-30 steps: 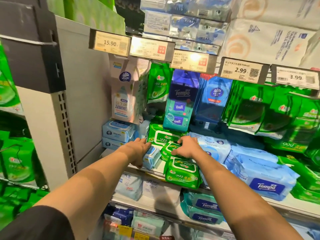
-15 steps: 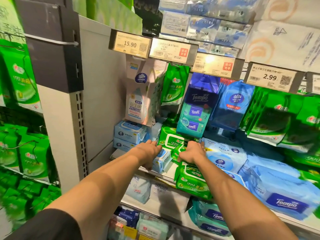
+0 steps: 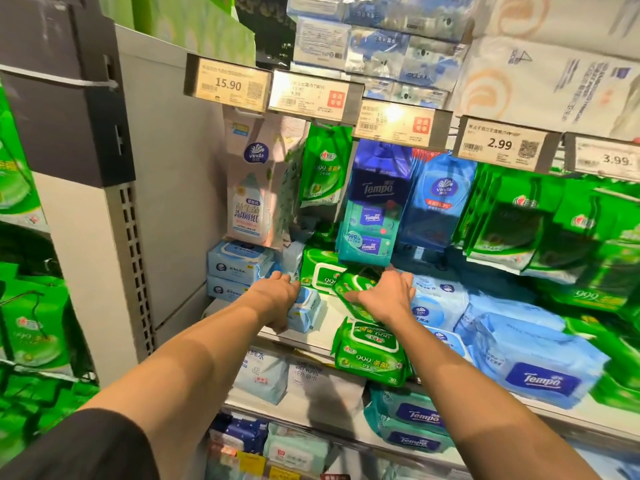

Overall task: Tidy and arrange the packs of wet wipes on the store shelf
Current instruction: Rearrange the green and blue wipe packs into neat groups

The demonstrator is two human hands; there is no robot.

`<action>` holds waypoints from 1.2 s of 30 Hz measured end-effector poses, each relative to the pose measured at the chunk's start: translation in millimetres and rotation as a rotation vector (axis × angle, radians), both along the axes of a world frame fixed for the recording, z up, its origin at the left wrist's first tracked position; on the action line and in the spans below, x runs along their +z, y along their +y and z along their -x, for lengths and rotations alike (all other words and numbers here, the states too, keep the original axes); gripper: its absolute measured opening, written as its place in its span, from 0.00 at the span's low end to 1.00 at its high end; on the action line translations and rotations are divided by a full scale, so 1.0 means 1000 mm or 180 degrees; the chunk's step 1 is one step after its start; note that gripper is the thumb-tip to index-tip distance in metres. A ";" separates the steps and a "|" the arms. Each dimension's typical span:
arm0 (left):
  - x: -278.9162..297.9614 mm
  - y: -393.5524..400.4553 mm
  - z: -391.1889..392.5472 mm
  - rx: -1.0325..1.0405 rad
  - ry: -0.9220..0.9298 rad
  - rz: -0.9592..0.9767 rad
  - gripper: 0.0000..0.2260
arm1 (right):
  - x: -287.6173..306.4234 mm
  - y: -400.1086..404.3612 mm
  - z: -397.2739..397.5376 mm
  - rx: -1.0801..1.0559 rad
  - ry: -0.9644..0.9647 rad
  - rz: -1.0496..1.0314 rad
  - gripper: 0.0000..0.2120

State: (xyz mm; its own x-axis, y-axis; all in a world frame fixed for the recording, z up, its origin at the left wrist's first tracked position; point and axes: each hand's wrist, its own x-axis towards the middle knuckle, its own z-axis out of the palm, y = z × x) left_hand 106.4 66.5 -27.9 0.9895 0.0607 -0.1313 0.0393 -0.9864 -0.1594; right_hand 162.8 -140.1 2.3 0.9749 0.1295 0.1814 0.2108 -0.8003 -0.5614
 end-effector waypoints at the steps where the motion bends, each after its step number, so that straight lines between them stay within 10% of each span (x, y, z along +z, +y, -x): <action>1: -0.002 0.000 0.000 0.0033 -0.0045 -0.0003 0.39 | 0.000 -0.005 -0.002 -0.0069 0.0076 -0.0359 0.38; 12: -0.001 -0.024 0.006 0.0316 -0.0636 0.0171 0.30 | 0.011 -0.045 0.007 0.0302 -0.0027 -0.1005 0.39; 19: 0.005 -0.027 0.003 0.0297 -0.0682 0.0010 0.30 | 0.024 -0.075 0.011 0.0272 -0.0115 0.0447 0.41; 31: 0.006 -0.049 -0.008 0.0135 -0.0669 -0.0127 0.29 | 0.009 -0.118 0.010 0.0197 0.0350 0.0953 0.36; 36: 0.025 -0.083 -0.015 -0.0657 -0.0618 0.2289 0.21 | 0.008 -0.119 0.007 0.0278 0.0371 0.1366 0.39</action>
State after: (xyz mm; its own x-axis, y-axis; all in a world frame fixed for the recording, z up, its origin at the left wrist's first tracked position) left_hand 121.7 -17.0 -2.5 0.9808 -0.1621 0.1084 -0.1949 -0.8352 0.5143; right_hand 156.1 -258.9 10.1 0.9676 0.2518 -0.0169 0.2430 -0.9477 -0.2067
